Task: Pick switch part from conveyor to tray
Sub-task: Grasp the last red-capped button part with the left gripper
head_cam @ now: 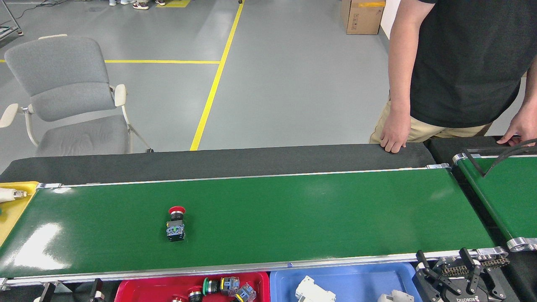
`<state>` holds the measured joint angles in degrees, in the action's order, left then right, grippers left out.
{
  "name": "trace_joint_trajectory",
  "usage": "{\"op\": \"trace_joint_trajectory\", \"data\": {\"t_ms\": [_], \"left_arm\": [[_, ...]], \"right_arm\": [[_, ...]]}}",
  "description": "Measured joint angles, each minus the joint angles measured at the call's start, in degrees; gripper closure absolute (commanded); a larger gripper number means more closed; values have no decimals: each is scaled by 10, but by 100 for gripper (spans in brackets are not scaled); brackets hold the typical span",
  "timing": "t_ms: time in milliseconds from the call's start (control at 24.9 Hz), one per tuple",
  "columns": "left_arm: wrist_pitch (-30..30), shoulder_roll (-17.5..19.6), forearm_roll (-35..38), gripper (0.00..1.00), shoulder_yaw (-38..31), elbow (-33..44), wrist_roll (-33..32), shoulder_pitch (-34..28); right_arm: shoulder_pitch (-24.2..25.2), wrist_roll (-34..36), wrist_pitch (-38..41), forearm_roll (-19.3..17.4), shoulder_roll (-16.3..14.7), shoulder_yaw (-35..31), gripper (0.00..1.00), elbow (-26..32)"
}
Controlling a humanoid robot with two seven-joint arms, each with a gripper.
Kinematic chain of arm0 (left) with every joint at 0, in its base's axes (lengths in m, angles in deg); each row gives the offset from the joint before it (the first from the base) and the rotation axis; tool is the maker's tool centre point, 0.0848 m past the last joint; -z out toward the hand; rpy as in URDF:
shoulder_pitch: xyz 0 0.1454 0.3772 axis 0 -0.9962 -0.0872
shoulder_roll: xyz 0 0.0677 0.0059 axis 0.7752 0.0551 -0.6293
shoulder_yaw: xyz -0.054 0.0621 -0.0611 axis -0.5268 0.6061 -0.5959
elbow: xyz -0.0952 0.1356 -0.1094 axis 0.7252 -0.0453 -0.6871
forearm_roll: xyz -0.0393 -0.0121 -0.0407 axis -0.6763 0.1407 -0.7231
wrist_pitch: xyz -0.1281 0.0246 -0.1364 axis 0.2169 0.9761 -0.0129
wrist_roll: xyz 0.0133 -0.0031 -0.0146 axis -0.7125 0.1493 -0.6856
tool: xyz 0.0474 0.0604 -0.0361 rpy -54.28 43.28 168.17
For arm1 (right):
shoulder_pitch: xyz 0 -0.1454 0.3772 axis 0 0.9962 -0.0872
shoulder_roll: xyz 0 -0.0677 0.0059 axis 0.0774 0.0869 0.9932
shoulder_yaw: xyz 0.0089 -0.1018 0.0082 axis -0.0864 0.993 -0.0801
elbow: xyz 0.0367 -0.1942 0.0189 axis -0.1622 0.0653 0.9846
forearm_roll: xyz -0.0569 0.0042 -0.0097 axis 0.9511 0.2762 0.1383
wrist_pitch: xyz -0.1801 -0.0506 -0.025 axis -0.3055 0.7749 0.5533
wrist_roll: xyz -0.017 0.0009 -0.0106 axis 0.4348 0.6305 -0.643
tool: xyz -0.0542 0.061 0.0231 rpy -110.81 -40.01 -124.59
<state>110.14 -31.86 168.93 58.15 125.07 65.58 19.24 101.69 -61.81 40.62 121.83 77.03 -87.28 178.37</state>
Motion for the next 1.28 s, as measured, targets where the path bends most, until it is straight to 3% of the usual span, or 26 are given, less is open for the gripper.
{"op": "trace_joint_trajectory", "data": {"t_ms": [161, 401, 1044, 1124, 1204, 1244, 1284], "left_arm": [[31, 0, 0, 1, 32, 10, -31, 13], [38, 0, 5, 0, 44, -30, -89, 99], [27, 26, 21, 1, 44, -183, -99, 219], [15, 31, 21, 12, 44, -204, -99, 234], [3, 43, 21, 52, 44, -221, -101, 245], [1, 47, 21, 65, 44, -226, -101, 246], [0, 47, 21, 71, 44, -232, -101, 247]], "right_arm": [[0, 0, -1, -1, 0, 0, 0, 0], [1, 0, 15, -1, 0, 0, 0, 0], [6, -18, 18, -3, 0, 0, 0, 0], [4, -19, 18, -3, 0, 0, 0, 0], [4, -20, 18, -3, 0, 0, 0, 0], [3, -20, 18, -3, 0, 0, 0, 0], [2, -20, 18, -3, 1, 1, 0, 1]]}}
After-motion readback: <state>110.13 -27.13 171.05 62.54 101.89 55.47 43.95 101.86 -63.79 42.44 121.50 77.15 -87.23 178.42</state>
